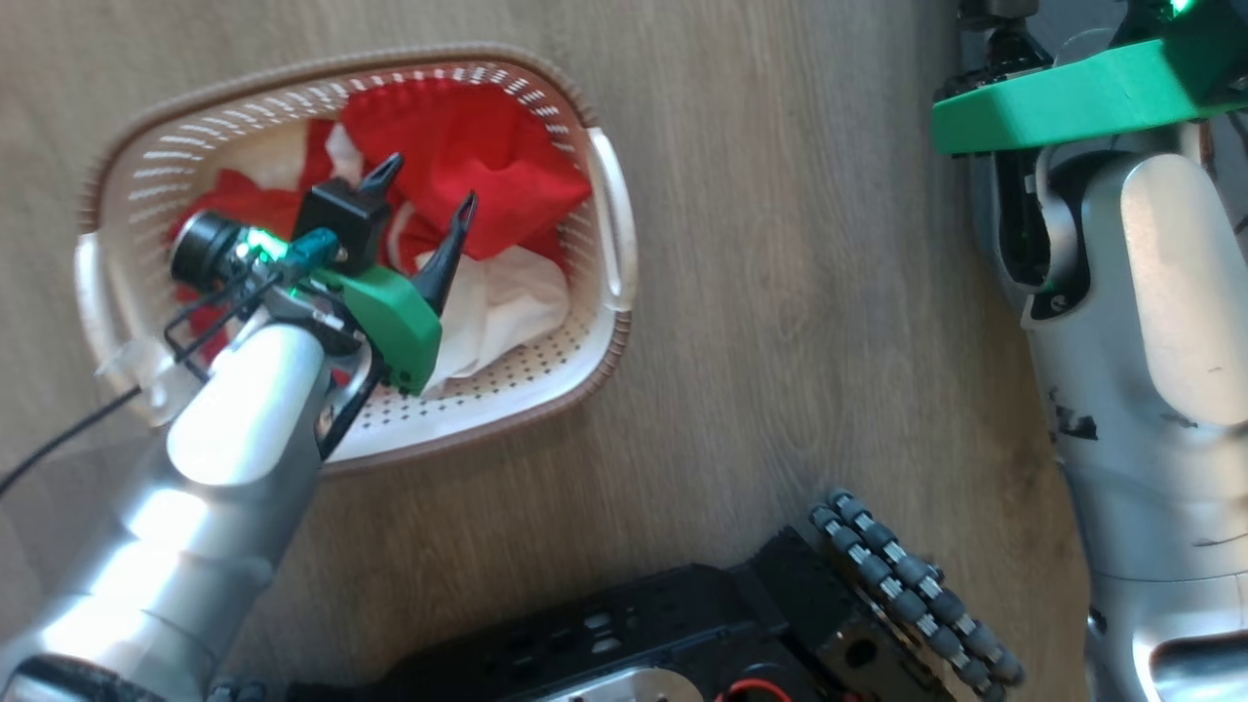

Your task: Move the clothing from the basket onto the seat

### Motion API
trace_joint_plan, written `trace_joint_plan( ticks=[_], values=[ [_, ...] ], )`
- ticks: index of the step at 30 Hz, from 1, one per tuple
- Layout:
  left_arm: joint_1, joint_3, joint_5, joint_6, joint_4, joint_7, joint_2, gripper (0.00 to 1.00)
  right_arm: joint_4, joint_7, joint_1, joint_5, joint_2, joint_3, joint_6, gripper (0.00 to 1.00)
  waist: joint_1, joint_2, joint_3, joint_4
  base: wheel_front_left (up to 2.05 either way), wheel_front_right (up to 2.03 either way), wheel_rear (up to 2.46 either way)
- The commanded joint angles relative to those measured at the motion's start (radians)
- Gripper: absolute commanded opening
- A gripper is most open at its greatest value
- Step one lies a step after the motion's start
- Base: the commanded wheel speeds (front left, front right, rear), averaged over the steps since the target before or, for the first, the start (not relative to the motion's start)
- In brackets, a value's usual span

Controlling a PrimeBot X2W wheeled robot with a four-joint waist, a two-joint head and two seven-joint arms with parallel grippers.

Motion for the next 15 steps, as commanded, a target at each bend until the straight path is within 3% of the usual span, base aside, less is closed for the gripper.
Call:
trace_joint_plan(
  ticks=[1,8,15],
  values=[
    [-0.023,-0.020,-0.018,0.001,-0.010,-0.009,0.033,1.00,-0.042,-0.005,0.019,0.008,0.017,0.001,0.007,1.00,-0.0002,0.0001,0.042,-0.043,0.00,0.00,0.00],
    [-0.080,-0.102,-0.054,0.001,0.033,-0.009,0.056,1.00,-0.060,-0.005,0.027,0.047,0.017,0.010,0.007,1.00,-0.0002,0.0001,0.078,-0.090,0.00,0.00,0.00],
    [-0.142,-0.183,-0.047,0.001,0.216,-0.009,0.057,1.00,-0.062,-0.005,0.055,0.059,0.017,0.004,0.007,1.00,-0.0002,0.0001,0.096,-0.111,0.00,0.00,0.00]
  ],
)
